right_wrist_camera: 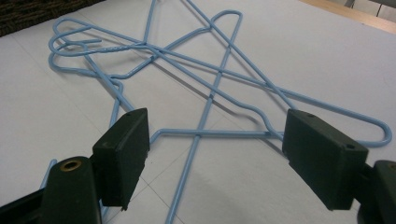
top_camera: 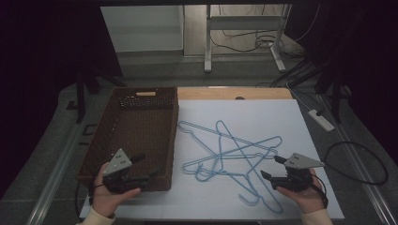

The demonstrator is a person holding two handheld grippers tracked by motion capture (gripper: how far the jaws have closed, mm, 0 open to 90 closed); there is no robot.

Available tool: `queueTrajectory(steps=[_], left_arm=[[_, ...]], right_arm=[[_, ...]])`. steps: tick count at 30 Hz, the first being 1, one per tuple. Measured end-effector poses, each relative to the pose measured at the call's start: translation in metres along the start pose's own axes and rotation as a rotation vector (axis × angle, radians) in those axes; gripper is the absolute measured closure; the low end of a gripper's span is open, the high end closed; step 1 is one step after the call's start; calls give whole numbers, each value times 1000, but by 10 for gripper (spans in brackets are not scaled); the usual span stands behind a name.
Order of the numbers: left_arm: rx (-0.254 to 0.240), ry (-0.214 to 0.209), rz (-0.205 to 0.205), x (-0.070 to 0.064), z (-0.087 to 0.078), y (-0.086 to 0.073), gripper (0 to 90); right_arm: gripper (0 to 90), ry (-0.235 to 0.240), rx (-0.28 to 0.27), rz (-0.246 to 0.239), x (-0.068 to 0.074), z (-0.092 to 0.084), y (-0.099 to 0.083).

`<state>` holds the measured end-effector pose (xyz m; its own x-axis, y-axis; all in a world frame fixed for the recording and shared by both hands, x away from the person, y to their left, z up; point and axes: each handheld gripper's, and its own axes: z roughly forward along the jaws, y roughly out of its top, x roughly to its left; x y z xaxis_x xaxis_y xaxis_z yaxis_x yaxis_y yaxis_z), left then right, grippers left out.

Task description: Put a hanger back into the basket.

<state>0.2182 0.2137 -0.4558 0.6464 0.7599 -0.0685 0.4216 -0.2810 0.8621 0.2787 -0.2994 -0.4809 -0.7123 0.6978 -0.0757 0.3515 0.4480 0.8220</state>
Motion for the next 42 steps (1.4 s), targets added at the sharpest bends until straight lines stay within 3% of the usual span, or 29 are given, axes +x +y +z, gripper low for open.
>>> queueTrajectory(steps=[33, 38, 42], left_arm=[[-3, 0, 6, -1, -1, 1, 284], [-4, -7, 11, -2, -1, 1, 284], [-8, -8, 11, -2, -1, 1, 283]], right_arm=[[240, -4, 12, 13, -1, 1, 4], [244, -9, 59, -64, 4, 7, 24], [252, 23, 89, -100, 7, 18, 42]])
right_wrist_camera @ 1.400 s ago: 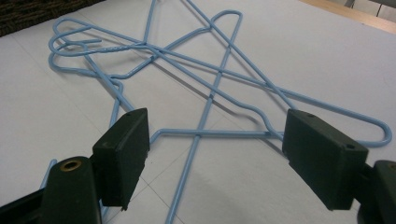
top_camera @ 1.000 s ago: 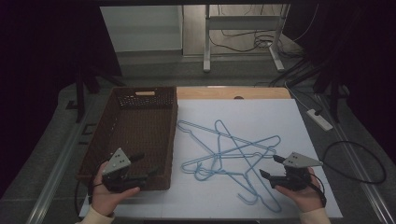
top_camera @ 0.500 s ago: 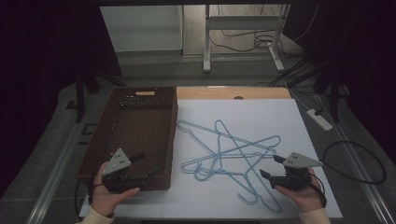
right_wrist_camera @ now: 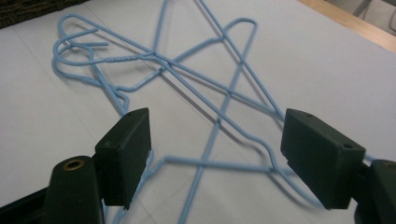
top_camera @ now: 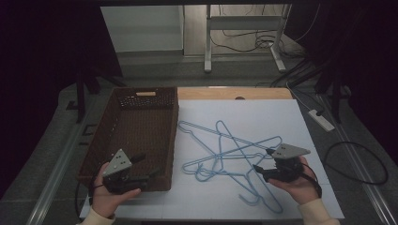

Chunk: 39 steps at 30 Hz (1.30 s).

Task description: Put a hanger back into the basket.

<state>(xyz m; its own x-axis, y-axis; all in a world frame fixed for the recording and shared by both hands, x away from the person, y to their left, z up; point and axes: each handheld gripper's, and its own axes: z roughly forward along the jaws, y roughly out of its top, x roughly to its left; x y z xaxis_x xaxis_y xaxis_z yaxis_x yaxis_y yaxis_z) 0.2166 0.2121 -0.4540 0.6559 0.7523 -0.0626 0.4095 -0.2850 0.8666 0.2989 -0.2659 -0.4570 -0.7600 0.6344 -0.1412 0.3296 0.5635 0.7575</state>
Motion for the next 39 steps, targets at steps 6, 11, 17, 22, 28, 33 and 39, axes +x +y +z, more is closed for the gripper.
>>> queueTrajectory(steps=[6, 11, 17, 22, 28, 33, 39], left_arm=[[-2, 0, -1, 0, 0, 0, 284], [8, -6, -6, 0, 2, 0, 283], [15, -10, -6, -1, 4, 0, 283], [14, -6, -4, 0, 3, 0, 283], [14, -7, -4, 0, 3, 0, 283], [16, -11, 1, -2, 5, 0, 283], [21, -12, 3, -2, 6, 0, 285]], right_arm=[[272, 45, 57, -36, -2, 23, 19], [314, 81, 121, -92, 0, 42, 34], [351, 118, 199, -171, 5, 67, 49], [402, 157, 279, -228, 8, 91, 57], [459, 183, 356, -283, 10, 113, 59], [532, 198, 397, -314, 11, 124, 58], [678, 203, 420, -369, 11, 133, 57]])
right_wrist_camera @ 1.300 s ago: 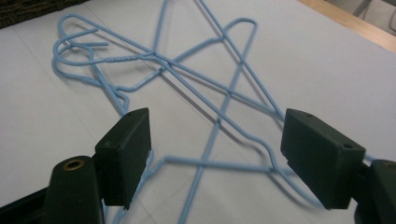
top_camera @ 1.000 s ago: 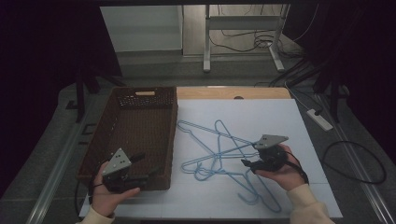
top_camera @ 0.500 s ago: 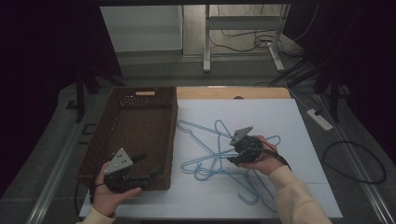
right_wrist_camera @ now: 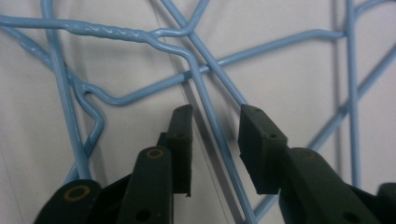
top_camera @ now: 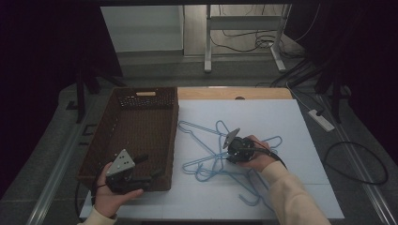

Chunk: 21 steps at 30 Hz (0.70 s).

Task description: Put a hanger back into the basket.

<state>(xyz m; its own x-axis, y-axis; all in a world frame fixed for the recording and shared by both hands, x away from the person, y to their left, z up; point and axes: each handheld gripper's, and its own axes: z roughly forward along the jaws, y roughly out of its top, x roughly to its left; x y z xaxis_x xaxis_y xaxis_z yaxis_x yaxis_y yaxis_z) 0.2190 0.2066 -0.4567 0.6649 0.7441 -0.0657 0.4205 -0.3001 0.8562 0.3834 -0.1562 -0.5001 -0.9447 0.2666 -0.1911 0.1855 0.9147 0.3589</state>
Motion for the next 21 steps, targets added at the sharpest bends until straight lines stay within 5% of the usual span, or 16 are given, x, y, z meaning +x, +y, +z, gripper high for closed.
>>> queueTrajectory(steps=[4, 8, 13, 21], left_arm=[[2, -1, 1, 0, 1, 0, 285], [3, -1, 3, -1, 1, 0, 286], [2, 0, 3, -1, 1, 0, 286], [-1, 3, 5, -1, 0, 1, 287]], right_arm=[[795, -4, -2, -47, 1, 1, 1], [860, -53, 7, -148, 6, 1, 1], [868, -103, -11, -203, 10, -7, 0], [872, -150, -105, -159, 11, -39, -6]])
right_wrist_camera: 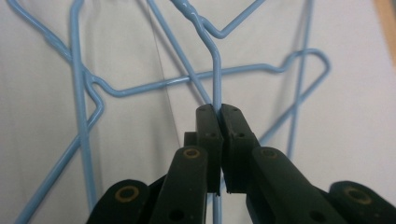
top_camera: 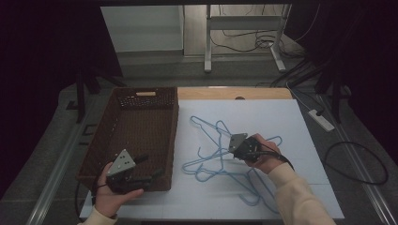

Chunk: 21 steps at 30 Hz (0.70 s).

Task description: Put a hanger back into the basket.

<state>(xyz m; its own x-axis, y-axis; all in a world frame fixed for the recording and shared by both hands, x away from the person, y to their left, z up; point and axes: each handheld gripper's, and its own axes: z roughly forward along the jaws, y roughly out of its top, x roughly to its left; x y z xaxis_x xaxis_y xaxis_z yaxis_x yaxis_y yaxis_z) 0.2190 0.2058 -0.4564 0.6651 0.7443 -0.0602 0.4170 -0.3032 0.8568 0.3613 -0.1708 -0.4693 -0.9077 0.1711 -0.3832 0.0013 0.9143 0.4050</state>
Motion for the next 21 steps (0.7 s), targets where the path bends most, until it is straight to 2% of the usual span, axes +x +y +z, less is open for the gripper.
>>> queueTrajectory(steps=[5, 11, 16, 21], left_arm=[[2, 2, 3, -1, 1, 1, 288], [-2, 5, 7, -3, 1, 2, 289], [-2, 4, 10, -3, 2, 3, 290], [-2, 5, 11, -3, 2, 4, 291]], right_arm=[[875, -32, -70, 47, -2, -23, -6], [875, -30, -172, 110, -4, -46, -16], [876, -11, -249, 189, -4, -59, -28], [875, 10, -297, 239, -4, -69, -37]])
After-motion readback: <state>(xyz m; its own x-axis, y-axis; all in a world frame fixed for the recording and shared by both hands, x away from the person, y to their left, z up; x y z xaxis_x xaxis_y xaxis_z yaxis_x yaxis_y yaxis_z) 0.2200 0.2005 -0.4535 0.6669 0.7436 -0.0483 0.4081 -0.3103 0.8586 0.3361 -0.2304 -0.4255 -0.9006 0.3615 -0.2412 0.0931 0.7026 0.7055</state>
